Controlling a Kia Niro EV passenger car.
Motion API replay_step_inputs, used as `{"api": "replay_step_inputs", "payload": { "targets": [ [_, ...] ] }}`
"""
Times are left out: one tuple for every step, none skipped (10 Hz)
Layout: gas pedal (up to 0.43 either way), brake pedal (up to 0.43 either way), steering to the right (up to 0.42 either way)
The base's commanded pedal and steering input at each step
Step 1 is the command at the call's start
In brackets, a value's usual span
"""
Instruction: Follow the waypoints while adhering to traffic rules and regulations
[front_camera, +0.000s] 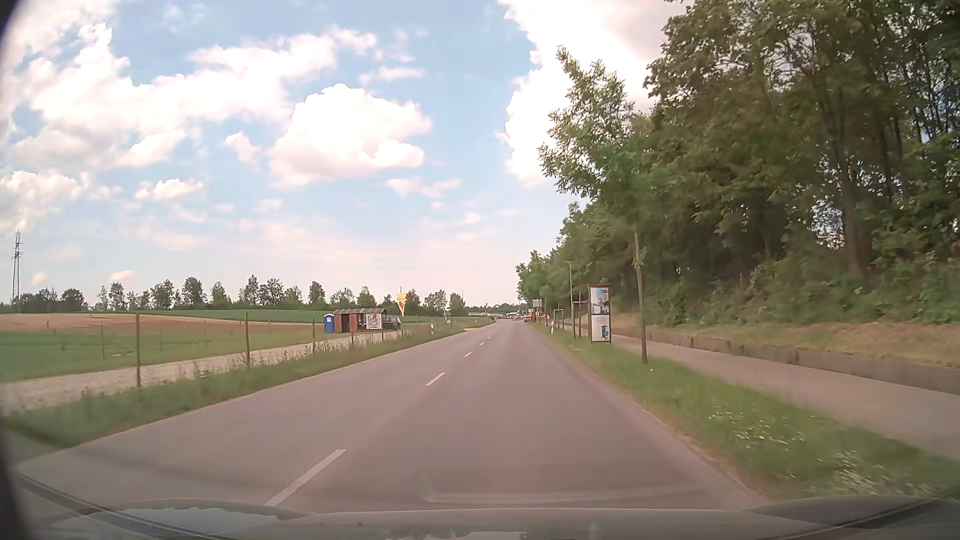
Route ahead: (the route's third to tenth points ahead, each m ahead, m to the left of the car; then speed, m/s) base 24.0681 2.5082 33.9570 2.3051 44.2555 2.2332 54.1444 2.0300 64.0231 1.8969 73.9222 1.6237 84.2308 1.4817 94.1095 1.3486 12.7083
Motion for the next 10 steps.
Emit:
{"api": "replay_step_inputs", "payload": {
  "targets": [
    [0.0,0.018,-0.001],
    [0.0,0.018,-0.001],
    [0.0,0.018,-0.001],
    [0.0,0.018,0.0],
    [0.0,0.018,0.001],
    [0.0,0.018,0.001],
    [0.0,0.018,0.001],
    [0.0,0.018,0.001],
    [0.0,0.018,0.001],
    [0.0,0.018,0.001]
  ]
}}
